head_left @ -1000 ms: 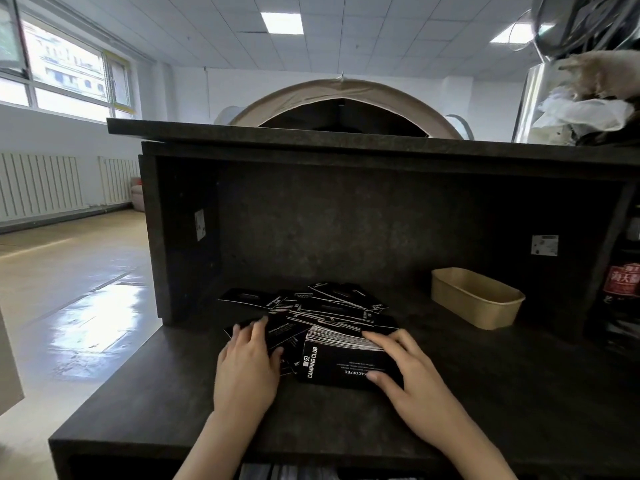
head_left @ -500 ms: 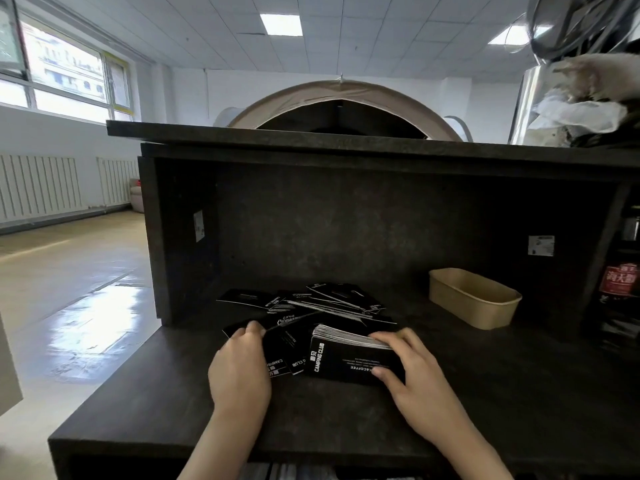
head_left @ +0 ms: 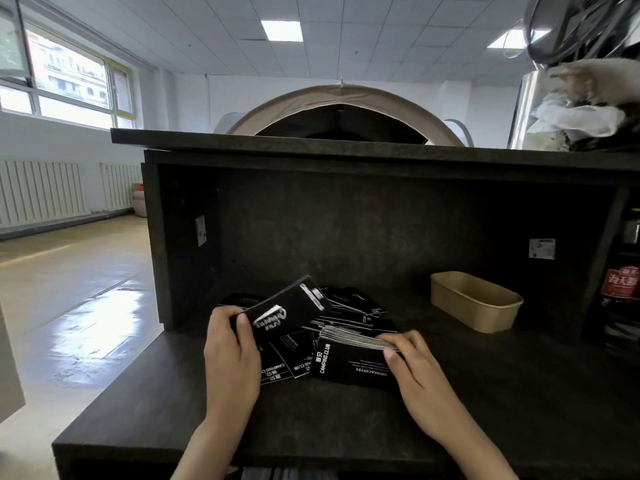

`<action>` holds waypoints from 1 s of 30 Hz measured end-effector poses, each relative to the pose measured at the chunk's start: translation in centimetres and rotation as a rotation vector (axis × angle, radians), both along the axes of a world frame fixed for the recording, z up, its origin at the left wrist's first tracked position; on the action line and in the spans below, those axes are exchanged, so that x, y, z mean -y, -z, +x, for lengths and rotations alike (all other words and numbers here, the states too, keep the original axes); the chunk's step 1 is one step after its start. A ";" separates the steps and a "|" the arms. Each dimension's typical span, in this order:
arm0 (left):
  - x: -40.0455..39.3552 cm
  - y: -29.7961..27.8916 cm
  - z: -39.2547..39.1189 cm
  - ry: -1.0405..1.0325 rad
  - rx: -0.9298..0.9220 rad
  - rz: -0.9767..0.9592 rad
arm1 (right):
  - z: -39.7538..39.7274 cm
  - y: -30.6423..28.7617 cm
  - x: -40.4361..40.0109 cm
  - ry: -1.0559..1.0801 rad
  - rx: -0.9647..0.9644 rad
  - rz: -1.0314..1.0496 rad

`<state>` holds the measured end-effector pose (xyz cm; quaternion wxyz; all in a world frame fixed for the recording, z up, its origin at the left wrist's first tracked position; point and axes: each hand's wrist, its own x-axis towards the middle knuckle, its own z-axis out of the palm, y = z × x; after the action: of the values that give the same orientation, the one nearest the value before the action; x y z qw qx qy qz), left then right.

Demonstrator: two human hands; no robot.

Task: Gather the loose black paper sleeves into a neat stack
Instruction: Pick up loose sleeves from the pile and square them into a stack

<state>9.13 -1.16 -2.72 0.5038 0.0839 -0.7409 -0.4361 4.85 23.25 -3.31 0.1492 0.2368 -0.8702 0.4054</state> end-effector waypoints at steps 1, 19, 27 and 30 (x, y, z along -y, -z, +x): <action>-0.2 0.0 0.1 0.079 0.002 -0.074 | 0.0 0.0 0.0 -0.009 0.005 -0.028; -2.3 1.0 0.0 0.493 0.353 -0.816 | 0.4 -0.3 0.0 -0.143 -0.045 0.100; -2.3 0.6 0.1 0.508 0.322 -0.683 | 0.2 0.1 -0.1 -0.132 -0.046 0.123; -1.2 1.2 -0.8 0.255 0.226 -0.412 | 0.3 0.0 -0.2 -0.134 -0.061 0.099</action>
<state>8.35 0.00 -3.93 0.3653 -0.0666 -0.8702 -0.3239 5.17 23.44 -3.32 0.1365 0.3140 -0.8663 0.3636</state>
